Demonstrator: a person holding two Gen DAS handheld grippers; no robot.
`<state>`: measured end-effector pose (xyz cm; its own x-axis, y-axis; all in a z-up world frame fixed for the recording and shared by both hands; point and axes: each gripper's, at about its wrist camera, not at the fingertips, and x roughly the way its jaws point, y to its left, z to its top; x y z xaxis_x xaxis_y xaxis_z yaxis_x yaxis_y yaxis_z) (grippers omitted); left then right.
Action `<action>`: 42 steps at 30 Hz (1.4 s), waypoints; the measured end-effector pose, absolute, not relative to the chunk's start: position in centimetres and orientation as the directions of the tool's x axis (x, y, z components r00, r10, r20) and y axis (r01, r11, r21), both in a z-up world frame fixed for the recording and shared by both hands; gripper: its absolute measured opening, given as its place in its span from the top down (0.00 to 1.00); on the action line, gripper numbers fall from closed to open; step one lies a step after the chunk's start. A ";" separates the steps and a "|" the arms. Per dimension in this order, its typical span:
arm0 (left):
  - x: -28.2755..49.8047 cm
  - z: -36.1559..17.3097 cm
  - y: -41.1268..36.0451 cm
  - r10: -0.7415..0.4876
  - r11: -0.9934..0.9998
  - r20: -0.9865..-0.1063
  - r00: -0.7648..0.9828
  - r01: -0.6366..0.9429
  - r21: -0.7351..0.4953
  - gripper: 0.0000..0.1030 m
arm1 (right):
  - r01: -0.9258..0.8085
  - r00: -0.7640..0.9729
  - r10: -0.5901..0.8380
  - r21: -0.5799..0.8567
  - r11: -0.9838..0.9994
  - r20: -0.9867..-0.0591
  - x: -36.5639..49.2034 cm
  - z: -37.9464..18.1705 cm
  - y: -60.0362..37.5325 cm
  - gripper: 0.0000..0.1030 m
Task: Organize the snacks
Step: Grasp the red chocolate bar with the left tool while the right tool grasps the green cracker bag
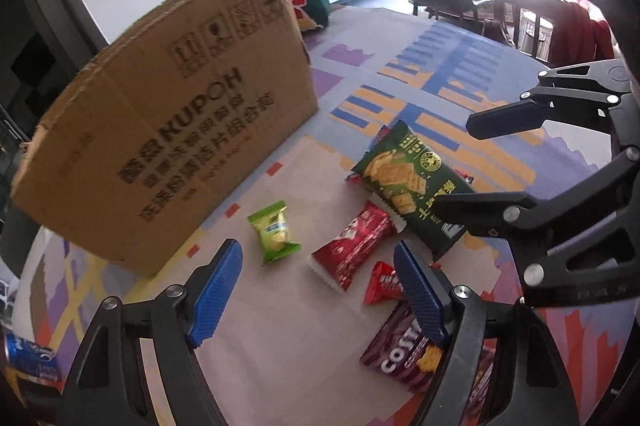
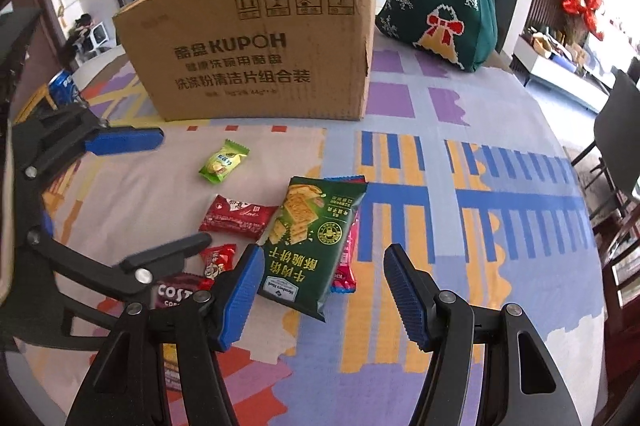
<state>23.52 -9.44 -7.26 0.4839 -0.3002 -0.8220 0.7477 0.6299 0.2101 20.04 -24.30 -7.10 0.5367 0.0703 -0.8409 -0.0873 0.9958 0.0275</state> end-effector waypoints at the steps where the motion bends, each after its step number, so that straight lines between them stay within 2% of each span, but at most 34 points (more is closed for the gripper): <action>1: 23.6 -7.4 -9.7 -0.303 0.627 -0.824 0.479 0.751 0.206 0.27 | -0.086 0.539 0.070 0.028 0.996 -0.840 20.0 -7.0 -24.4 0.38; 11: 24.7 -9.3 -11.0 -0.313 0.619 -0.857 0.409 0.772 0.141 0.53 | -0.075 0.528 0.066 0.031 0.997 -0.847 20.3 -7.3 -24.5 0.38; 16: 25.2 -9.9 -10.7 -0.333 0.645 -0.877 0.346 0.762 0.056 0.76 | -0.074 0.520 0.069 0.036 0.997 -0.852 20.4 -7.5 -24.5 0.38; 25: 25.8 -8.9 -7.1 -0.356 0.790 -0.864 0.357 0.608 -0.075 0.78 | -0.076 0.522 0.065 0.030 0.997 -0.850 21.0 -7.8 -23.9 0.38; 28: 25.4 -8.4 -6.0 -0.337 0.821 -0.854 0.397 0.567 -0.060 0.80 | -0.078 0.530 0.042 0.001 0.997 -0.847 21.3 -7.8 -23.4 0.38; 30: 25.3 -8.0 -5.6 -0.335 0.834 -0.846 0.414 0.549 -0.061 0.86 | -0.084 0.534 0.033 -0.014 0.996 -0.845 21.6 -7.9 -22.9 0.38; 34: 25.6 -8.2 -5.2 -0.356 0.839 -0.845 0.399 0.535 -0.100 0.86 | -0.079 0.532 -0.002 -0.051 0.996 -0.847 22.4 -8.6 -22.1 0.38; 36: 25.8 -8.2 -5.1 -0.366 0.835 -0.843 0.395 0.539 -0.110 0.86 | -0.071 0.519 -0.023 -0.069 0.995 -0.854 22.8 -9.0 -22.0 0.38; 40: 25.9 -8.2 -5.6 -0.362 0.823 -0.847 0.389 0.560 -0.095 0.78 | -0.052 0.494 -0.008 -0.039 0.998 -0.869 23.1 -9.5 -22.2 0.39; 42: 26.0 -8.5 -6.0 -0.356 0.817 -0.858 0.369 0.568 -0.095 0.75 | -0.046 0.494 -0.002 -0.028 0.999 -0.870 23.0 -9.5 -22.3 0.45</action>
